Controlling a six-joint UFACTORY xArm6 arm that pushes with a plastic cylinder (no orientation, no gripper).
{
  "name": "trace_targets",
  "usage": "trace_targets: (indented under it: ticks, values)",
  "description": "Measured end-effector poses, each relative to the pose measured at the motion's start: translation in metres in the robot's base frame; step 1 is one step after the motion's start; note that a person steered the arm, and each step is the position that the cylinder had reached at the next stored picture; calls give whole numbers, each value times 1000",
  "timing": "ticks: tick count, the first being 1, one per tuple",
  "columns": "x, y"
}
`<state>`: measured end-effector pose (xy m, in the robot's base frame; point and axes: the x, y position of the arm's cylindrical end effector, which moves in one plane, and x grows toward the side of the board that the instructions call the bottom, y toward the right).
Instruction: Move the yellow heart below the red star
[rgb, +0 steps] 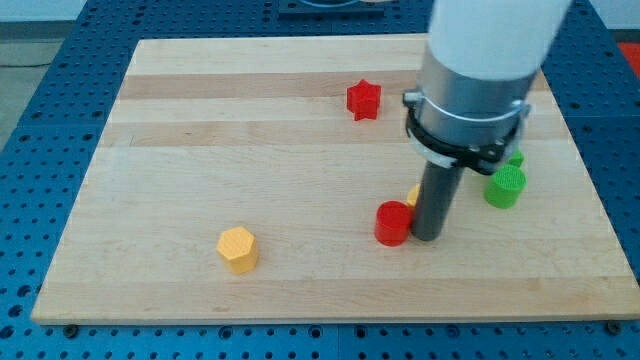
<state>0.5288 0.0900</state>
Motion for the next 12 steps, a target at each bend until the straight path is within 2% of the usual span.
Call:
trace_targets:
  ticks: [2, 4, 5, 8, 11, 12]
  values:
    - [-51, -10]
    - [-40, 50]
    - [-47, 40]
    - [-120, -31]
    - [-126, -38]
    - [-126, -15]
